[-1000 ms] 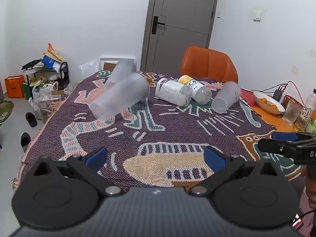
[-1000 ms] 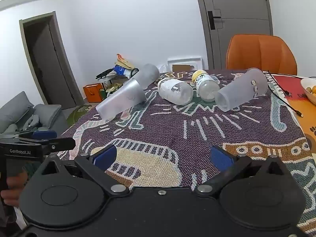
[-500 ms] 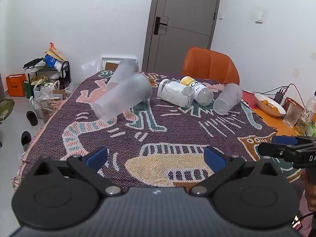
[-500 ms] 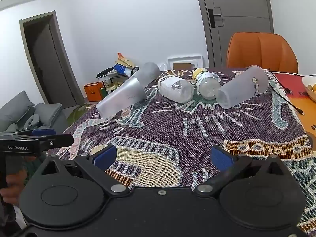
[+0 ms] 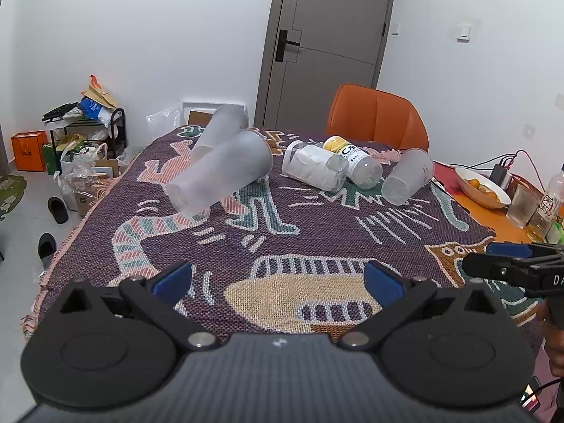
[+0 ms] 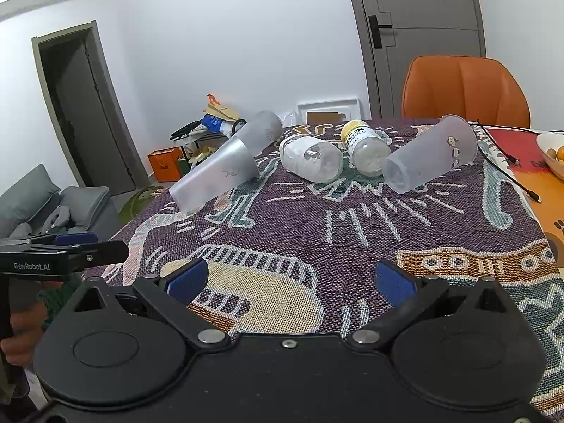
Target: Flip cup upright
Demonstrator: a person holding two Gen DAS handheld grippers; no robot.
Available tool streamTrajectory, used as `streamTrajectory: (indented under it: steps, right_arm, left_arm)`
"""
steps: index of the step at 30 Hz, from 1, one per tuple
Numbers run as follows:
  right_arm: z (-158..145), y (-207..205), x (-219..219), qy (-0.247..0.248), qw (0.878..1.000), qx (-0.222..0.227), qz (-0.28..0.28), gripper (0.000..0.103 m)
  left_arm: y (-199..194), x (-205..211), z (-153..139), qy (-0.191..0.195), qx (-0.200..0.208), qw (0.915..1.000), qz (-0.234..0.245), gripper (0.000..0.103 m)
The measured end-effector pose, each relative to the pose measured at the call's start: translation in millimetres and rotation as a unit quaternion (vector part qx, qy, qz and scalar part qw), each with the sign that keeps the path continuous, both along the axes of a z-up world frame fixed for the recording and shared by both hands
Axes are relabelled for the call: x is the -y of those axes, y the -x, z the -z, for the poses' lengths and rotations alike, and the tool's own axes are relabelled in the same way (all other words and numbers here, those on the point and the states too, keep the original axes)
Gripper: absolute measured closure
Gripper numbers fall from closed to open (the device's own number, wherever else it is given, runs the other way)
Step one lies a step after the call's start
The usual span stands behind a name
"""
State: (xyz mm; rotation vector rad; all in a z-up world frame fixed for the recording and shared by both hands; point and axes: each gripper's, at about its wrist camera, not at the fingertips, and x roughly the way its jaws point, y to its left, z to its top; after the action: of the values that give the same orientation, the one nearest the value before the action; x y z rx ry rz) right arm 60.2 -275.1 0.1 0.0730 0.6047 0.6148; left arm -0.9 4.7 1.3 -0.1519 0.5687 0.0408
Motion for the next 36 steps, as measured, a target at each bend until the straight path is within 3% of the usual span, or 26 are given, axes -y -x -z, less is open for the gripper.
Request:
streamTrajectory:
  steps: [36]
  right_arm:
    - [0.4, -1.7, 2.2, -0.004, 1.0, -0.007, 0.004, 0.0]
  left_arm:
    - [1.6, -2.3, 1.0, 0.001, -0.001, 1.0, -0.001, 0.0]
